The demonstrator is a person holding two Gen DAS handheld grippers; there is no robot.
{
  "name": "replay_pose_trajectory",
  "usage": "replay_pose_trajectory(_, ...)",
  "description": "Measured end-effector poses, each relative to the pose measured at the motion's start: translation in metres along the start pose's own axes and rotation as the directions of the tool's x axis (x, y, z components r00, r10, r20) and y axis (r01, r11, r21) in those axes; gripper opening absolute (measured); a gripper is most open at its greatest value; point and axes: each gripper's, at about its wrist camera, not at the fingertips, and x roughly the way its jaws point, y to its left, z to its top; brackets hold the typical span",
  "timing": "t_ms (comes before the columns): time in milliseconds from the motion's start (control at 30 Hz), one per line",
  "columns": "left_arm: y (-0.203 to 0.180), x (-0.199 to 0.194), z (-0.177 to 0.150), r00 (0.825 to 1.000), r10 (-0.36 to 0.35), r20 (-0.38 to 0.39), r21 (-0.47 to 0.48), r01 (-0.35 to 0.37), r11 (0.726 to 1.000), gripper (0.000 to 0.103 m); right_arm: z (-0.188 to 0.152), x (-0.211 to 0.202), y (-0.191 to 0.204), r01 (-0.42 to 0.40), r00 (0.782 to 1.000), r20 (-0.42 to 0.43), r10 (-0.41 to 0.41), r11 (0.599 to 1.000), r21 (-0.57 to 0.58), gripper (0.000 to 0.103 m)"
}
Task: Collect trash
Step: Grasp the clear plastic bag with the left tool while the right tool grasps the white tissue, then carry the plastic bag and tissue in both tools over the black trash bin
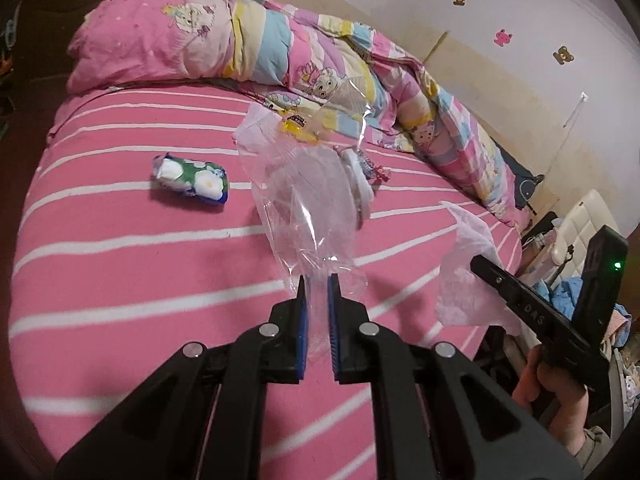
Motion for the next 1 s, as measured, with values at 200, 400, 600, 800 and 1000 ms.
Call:
replay_pose_trajectory(200,-0.019,-0.032,-0.018,1.0,-0.015,0.023,0.013,0.015,1.0,0.008,-0.015,-0.043,0.003,-0.05,0.998,0.039,0.05,0.999,0.003,0.003)
replay_pose_trajectory(400,-0.043,-0.059,-0.03,0.998,-0.053,0.032,0.028,0.052,0.998,0.008,-0.02,-0.097,0.013,-0.061,0.995,0.072,0.062,0.998,-0.013,0.003)
replay_pose_trajectory(600,-0.09,-0.078,-0.039,0.992,-0.126,0.027,0.074,0.124,0.99,0.008,-0.023,-0.155,-0.002,-0.031,0.995,0.1,0.029,0.999,0.014,0.003)
replay_pose_trajectory(800,-0.152,-0.073,-0.053,0.976,-0.215,-0.032,0.131,0.217,0.967,0.008,-0.036,-0.199,-0.037,0.058,0.993,0.096,-0.064,0.996,0.069,0.003)
replay_pose_trajectory(1000,-0.221,-0.053,-0.08,0.948,-0.289,-0.13,0.195,0.311,0.93,0.008,-0.065,-0.239,-0.09,0.149,0.983,0.077,-0.165,0.973,0.176,0.003)
